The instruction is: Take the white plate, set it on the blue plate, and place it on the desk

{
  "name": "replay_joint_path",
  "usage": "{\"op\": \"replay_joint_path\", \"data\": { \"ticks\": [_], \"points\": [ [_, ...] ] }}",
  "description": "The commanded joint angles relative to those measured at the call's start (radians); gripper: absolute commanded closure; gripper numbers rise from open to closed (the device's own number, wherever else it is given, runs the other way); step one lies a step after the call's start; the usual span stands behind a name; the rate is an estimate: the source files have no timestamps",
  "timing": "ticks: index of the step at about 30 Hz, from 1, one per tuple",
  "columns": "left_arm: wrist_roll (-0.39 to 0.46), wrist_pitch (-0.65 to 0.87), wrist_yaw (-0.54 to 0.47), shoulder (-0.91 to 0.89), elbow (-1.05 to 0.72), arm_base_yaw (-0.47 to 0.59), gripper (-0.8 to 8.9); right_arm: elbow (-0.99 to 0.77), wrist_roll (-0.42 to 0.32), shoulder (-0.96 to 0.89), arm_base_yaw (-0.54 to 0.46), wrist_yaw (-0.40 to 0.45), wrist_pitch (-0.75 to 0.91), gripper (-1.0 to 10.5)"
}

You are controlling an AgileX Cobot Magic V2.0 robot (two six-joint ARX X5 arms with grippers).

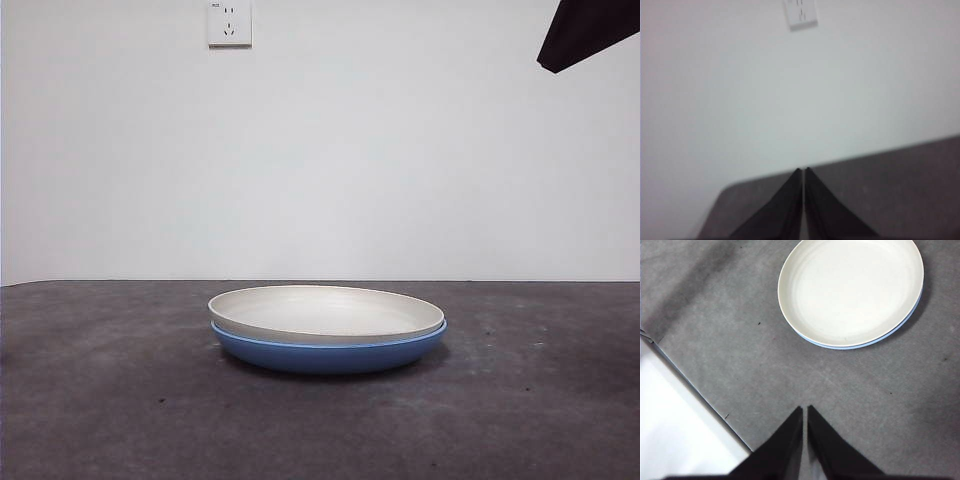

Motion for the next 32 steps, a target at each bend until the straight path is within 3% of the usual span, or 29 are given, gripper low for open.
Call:
{"op": "replay_joint_path", "data": {
  "ticks": [1, 12, 23, 32],
  "points": [
    [0.005, 0.019, -0.026, -0.056, -0.087, 0.005, 8.04, 0.007, -0.007, 0.004, 0.006, 0.000, 0.009, 9.4],
    [-0.009, -0.033, -0.061, -0.274, -0.338, 0.005, 8.04, 0.007, -0.007, 0.004, 0.006, 0.000, 0.009, 9.4],
    [-0.061, -0.063, -0.080, -0.326, -0.432, 0.005, 8.04, 0.008, -0.007, 0.004, 0.006, 0.000, 0.009, 9.4],
    [-0.079, -0.215, -0.080, -0.325, -0.433, 0.005, 8.04, 0.008, -0.007, 0.004, 0.006, 0.000, 0.009, 9.4]
  ]
}}
